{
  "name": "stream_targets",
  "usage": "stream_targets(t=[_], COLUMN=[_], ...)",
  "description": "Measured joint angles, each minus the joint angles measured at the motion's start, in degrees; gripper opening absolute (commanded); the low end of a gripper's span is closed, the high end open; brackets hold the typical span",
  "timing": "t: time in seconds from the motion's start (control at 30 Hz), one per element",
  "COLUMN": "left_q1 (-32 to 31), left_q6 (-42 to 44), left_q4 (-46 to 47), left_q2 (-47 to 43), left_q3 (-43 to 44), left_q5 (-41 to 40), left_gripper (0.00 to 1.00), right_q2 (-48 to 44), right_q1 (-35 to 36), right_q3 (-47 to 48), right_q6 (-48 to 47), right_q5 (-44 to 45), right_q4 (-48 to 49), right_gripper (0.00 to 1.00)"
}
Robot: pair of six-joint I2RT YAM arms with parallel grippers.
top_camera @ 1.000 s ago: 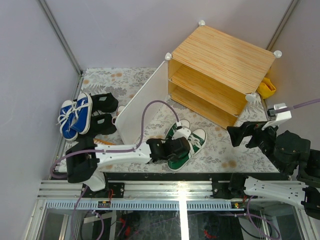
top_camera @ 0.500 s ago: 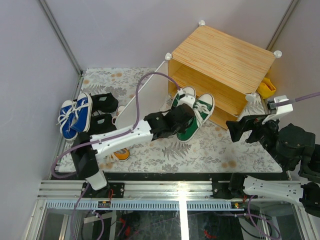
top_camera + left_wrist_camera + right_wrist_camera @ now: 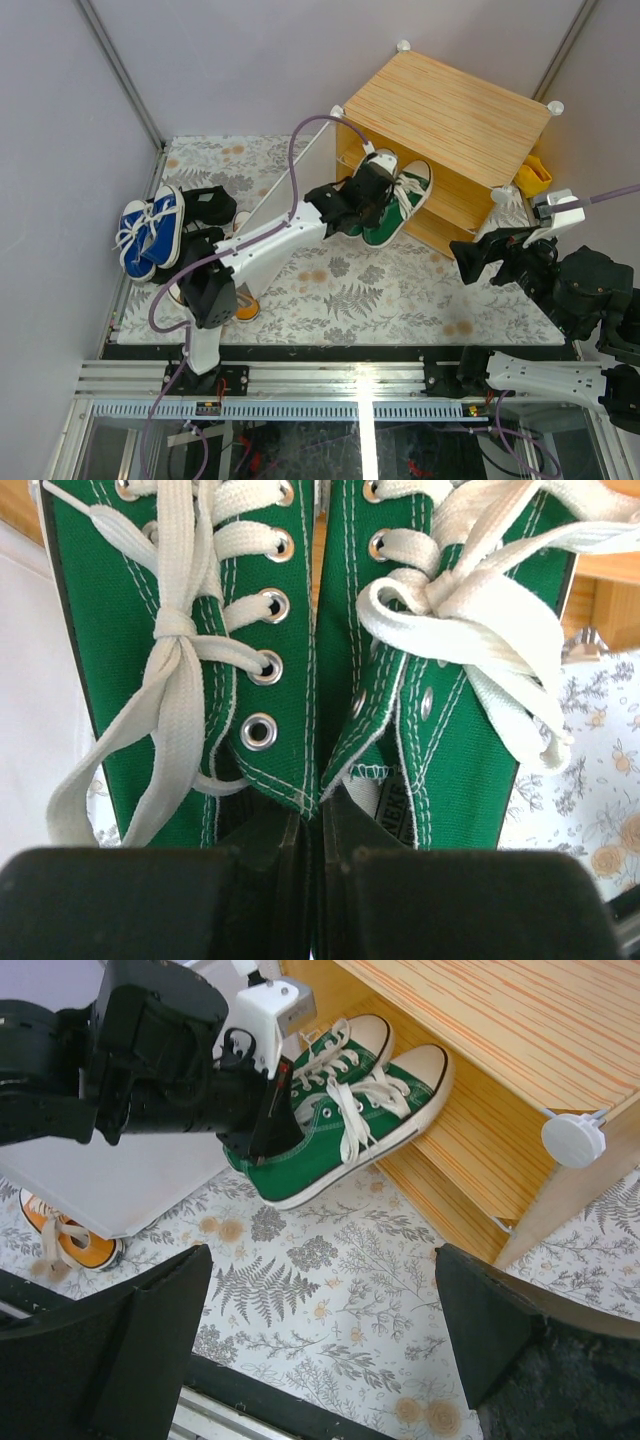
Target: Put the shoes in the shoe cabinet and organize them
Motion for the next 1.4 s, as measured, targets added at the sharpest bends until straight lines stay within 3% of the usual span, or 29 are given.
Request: stream_targets(t=[0.4,0.9,1.13,1.33,1.4], left_q1=[4.2,9.6,11.7,11.9,11.9], left_q6=[3.4,5.8,6.0,6.2,6.6], left_q4=[4.2,12.7,14.3,15.4,16.4], left_q2=[6.4,8.9,14.5,17.2,17.6], left_q3=[8.0,9.7,16.8,17.8,17.8], left_q5=[0.9,3.7,7.6,9.4,9.3], left_gripper=[0.00,0.00,0.00,0.14,0.33], right_q2=[0.0,-0.1,-0.1,-0.2,-0.2], right_q1=[0.0,0.0,0.0,0.0,0.0], right_q3=[0.2,1.0,1.0,1.0,1.0], right_q6=[-1.1,-1.4,-1.5,-1.5,-1.5], right_q5=[0.0,0.7,1.6,1.9,2.0], right_q4=[0.1,0.0,-0.1,-0.5,-0.5], right_gripper=[1.00,1.00,0.99,0.99,0.99])
